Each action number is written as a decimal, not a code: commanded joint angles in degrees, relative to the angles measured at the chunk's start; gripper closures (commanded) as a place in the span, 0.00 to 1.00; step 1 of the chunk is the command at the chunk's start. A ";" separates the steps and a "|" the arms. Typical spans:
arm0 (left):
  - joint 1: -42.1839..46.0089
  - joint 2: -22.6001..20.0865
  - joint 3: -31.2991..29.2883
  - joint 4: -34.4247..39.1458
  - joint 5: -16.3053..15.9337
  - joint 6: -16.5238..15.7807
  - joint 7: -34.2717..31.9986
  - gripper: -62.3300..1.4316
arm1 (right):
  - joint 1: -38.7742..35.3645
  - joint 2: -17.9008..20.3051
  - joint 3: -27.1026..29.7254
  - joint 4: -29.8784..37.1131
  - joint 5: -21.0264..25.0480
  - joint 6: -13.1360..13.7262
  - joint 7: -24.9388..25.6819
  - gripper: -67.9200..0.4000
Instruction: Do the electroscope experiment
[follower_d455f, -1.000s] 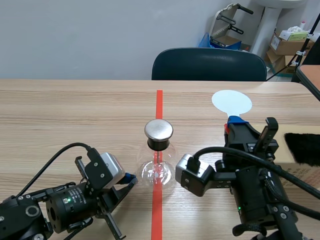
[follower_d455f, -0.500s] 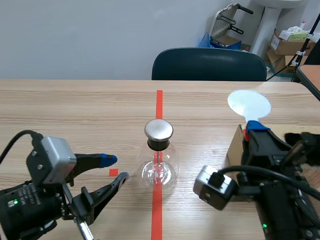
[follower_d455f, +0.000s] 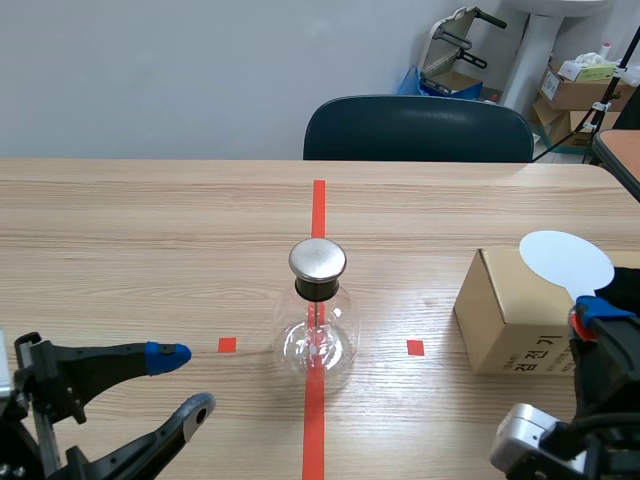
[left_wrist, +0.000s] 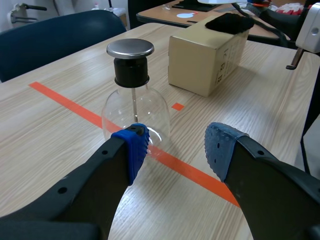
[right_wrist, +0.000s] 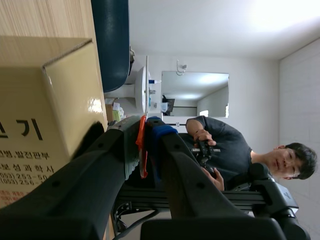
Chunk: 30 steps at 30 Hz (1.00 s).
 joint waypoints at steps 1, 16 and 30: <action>0.98 -0.57 -0.07 1.44 0.00 1.07 -1.51 0.53 | 1.44 -0.46 0.81 -0.70 1.05 -3.30 1.44 0.97; 8.57 -7.82 -0.04 1.77 -2.14 3.72 -18.49 0.53 | 10.21 -1.20 3.58 -13.73 -0.85 -3.30 5.88 0.97; 11.43 -10.49 0.00 1.75 1.11 3.50 -26.84 0.44 | 10.14 -1.20 3.61 -15.30 -1.62 -3.30 4.66 0.97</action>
